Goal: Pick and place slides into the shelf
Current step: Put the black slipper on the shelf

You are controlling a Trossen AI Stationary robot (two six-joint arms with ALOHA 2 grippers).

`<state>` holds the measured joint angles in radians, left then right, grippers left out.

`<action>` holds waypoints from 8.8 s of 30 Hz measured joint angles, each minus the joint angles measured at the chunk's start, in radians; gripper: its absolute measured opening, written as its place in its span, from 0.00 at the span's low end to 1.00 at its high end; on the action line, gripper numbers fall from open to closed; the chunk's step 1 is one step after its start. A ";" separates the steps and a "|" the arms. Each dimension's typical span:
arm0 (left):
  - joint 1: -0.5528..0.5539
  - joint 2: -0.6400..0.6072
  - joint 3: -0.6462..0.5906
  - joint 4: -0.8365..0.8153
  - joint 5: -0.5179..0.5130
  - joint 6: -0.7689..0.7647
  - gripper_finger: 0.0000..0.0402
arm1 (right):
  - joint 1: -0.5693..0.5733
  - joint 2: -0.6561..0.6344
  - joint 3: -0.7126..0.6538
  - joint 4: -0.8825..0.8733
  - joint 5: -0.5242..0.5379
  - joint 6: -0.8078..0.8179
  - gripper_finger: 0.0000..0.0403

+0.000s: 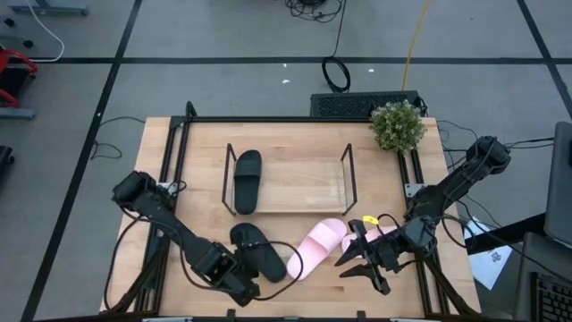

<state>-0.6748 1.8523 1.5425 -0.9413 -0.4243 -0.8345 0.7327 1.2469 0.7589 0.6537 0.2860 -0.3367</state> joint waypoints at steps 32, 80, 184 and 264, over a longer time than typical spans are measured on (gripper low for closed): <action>0.055 0.000 0.000 0.011 0.024 0.175 0.32 | 0.000 0.000 0.000 0.000 0.000 0.002 0.29; -0.024 0.099 0.000 -0.122 -0.060 -0.291 0.79 | 0.000 0.000 0.000 -0.061 0.000 0.002 0.29; 0.070 0.250 -0.002 -0.288 0.019 -0.382 0.41 | 0.002 0.000 0.000 -0.091 -0.002 0.035 0.29; 0.502 0.154 0.165 -0.144 -0.603 0.690 0.00 | 0.022 -0.085 0.000 -0.056 0.163 -0.099 0.29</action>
<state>-0.1728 2.0064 1.7075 -1.0856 -1.0269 -0.1446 0.7547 1.1614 0.7589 0.5978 0.4486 -0.4359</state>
